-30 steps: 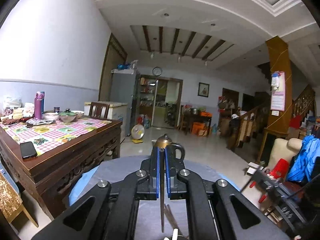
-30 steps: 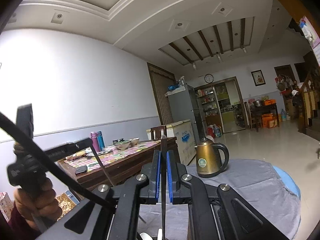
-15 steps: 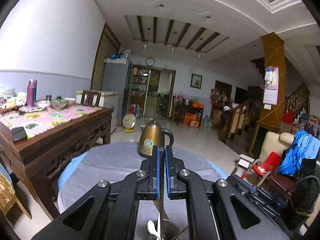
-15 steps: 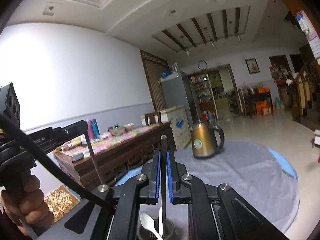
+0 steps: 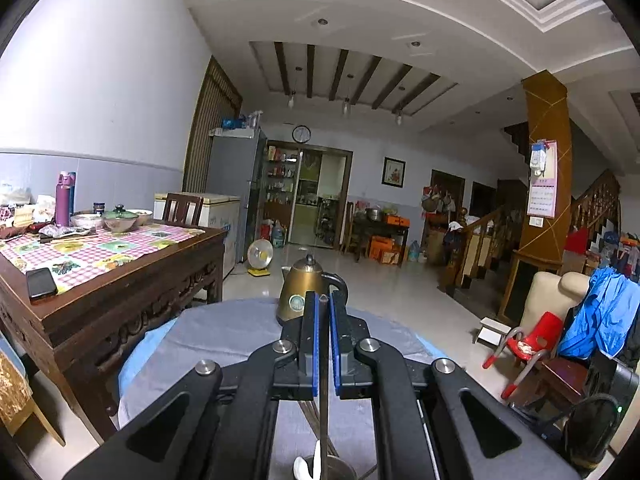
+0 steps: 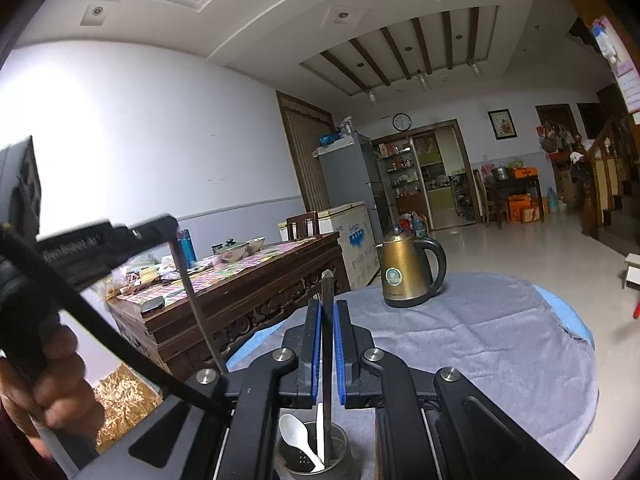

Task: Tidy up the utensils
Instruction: 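Lower the chopsticks into the metal cup and open both tools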

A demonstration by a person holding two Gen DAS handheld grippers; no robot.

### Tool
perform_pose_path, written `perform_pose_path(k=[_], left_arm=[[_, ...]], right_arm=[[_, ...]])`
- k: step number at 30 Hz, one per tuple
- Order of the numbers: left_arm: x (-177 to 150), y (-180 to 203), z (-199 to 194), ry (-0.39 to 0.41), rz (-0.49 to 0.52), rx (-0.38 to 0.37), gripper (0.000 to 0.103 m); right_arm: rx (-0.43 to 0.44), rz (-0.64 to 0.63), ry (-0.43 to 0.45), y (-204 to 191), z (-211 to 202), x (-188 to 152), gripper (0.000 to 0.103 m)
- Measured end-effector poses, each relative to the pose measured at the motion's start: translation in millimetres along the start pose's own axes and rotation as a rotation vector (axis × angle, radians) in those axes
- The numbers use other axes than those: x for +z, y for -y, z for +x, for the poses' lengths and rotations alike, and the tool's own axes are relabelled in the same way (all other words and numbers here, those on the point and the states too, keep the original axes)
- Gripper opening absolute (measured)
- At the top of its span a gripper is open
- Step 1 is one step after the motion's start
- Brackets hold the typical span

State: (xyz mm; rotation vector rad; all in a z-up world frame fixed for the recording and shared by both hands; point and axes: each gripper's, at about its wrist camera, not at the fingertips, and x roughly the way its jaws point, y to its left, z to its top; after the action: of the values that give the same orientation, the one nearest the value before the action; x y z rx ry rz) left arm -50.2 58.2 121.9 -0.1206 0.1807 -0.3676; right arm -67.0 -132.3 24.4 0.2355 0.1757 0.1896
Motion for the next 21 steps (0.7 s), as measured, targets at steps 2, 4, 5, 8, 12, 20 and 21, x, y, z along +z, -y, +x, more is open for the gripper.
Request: perform_pose_path(k=[2, 4, 5, 8, 12, 20, 21], left_arm=[[-0.9, 1.2, 5.1, -0.007, 0.0, 0.004, 0.005], [-5.9, 2.1, 12.2, -0.023, -0.005, 0.008, 0.005], [-8.4, 2.4, 15.3, -0.027, -0.006, 0.011, 0.005], [-15.7, 2.7, 24.1, -0.043, -0.012, 0.016, 0.005], [-25.4, 4.6, 35.1, -0.071, 0.0, 0.039, 0.005], [-37.0, 11.5, 47.8, -0.123, 0.056, 0.111, 0.005], [-38.8, 12.0, 49.3, -0.131, 0.062, 0.12, 0.005]], right_arm=[[-0.002, 0.002, -0.004, 0.5, 0.1, 0.1, 0.007], [0.002, 0.007, -0.006, 0.1, 0.3, 0.5, 0.007], [0.004, 0.007, -0.008, -0.4, 0.1, 0.5, 0.007], [0.002, 0.007, -0.011, -1.0, 0.3, -0.5, 0.007], [-0.003, 0.021, -0.021, 3.4, 1.5, 0.7, 0.007], [-0.005, 0.041, -0.04, 5.9, 3.9, -0.4, 0.007], [-0.004, 0.043, -0.042, 6.3, 4.0, -0.5, 0.007]])
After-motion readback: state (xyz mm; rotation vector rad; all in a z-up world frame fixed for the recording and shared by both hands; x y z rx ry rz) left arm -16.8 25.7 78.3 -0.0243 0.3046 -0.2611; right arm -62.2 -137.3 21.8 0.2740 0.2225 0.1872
